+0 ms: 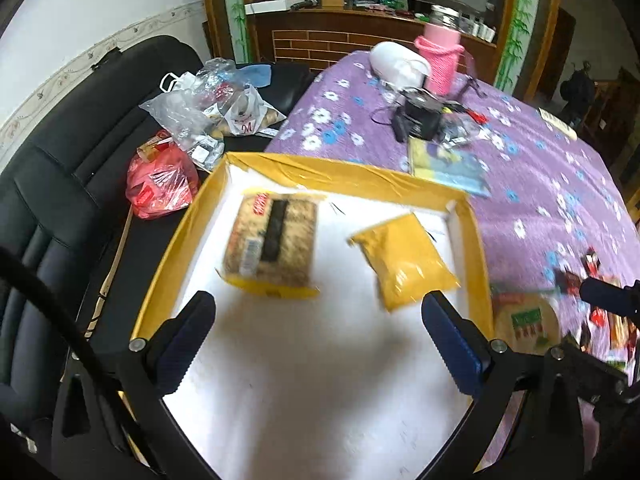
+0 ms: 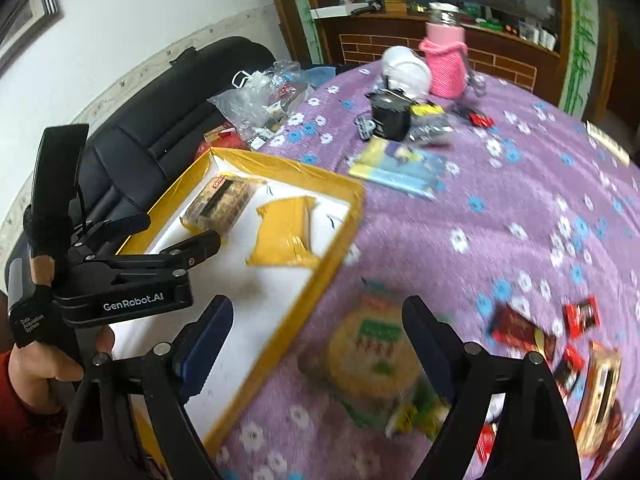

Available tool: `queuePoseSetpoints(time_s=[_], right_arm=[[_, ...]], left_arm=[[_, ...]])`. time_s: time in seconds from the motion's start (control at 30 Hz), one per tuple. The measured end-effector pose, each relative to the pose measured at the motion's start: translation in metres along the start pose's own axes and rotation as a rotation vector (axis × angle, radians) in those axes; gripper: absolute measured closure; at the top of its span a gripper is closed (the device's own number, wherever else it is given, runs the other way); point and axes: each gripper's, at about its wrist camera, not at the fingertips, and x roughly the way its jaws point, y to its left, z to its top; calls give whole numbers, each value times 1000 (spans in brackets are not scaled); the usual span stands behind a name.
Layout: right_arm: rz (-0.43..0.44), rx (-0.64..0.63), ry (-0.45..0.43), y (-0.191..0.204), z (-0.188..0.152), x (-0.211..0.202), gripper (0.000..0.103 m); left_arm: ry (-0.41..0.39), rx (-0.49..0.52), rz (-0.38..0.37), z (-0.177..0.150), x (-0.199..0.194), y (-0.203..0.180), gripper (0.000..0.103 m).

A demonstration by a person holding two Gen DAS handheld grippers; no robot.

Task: Organize snacks
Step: 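Move both tools back over the snacks on the table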

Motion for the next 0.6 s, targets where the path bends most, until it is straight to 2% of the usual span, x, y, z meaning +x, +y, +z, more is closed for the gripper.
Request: queuePoseSetpoints(time_s=[0.17, 0.33, 0.43, 0.6], right_arm=[[18, 23, -7, -21, -26, -24, 17], [12, 81, -17, -56, -67, -54, 17], [-19, 171, -12, -85, -100, -69, 17], [-75, 316, -19, -128, -125, -90, 16]], left_arm=[[-12, 20, 1, -15, -21, -19, 0], [-25, 7, -11, -36, -42, -29, 0], [-22, -25, -17, -49, -50, -33, 0], [1, -51, -49, -63, -57, -47, 0]])
